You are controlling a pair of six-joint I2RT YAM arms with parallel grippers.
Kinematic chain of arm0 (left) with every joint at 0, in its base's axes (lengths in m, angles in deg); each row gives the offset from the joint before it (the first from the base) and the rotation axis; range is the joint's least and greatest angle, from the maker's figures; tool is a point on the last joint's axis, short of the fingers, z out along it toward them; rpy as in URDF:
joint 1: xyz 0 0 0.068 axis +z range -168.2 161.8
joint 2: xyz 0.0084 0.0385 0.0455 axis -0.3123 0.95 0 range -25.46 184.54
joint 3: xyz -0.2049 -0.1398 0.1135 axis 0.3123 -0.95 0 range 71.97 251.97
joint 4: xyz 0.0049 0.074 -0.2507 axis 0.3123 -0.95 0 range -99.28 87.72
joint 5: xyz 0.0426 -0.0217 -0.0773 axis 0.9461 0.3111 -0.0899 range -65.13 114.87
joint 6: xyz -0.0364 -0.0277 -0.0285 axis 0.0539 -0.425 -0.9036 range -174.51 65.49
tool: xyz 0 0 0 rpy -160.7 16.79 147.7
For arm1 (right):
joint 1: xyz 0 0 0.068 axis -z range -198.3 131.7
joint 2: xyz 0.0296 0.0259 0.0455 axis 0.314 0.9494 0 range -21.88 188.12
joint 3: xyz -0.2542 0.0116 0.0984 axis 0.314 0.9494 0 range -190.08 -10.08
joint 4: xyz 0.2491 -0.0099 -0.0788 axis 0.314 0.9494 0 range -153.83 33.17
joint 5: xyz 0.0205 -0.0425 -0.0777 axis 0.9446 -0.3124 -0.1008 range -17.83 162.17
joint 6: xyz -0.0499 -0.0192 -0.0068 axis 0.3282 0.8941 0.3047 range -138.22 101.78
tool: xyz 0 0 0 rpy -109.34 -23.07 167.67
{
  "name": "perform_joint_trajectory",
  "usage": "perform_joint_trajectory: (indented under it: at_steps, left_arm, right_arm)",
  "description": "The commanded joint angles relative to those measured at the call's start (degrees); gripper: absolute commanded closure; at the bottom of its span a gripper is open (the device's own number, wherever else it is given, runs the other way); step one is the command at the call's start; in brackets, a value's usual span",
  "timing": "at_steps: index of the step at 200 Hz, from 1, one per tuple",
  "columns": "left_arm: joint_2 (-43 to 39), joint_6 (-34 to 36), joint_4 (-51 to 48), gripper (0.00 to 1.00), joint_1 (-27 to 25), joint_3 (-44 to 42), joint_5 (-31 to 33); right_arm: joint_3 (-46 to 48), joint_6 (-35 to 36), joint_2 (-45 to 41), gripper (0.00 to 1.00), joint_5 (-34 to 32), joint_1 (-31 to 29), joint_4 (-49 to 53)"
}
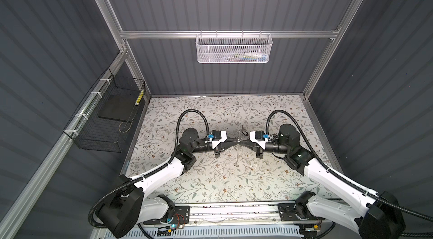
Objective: Put the keys on the keyring
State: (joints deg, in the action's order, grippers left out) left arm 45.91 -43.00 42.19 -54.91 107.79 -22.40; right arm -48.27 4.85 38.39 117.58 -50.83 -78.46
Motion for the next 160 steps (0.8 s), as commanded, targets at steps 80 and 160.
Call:
perform_joint_trajectory:
  at_steps: [80,160]
  left_arm:
    - [-8.6,28.2,-40.7,0.54,3.6,7.4,5.8]
    - [-9.9,31.1,-43.2,0.61,3.5,7.4,4.7]
  right_arm:
    - [6.9,27.2,-4.7,1.00,-22.4,-8.7,-5.3]
    - [10.7,38.1,-3.2,1.00,-33.1,-13.8,-14.8]
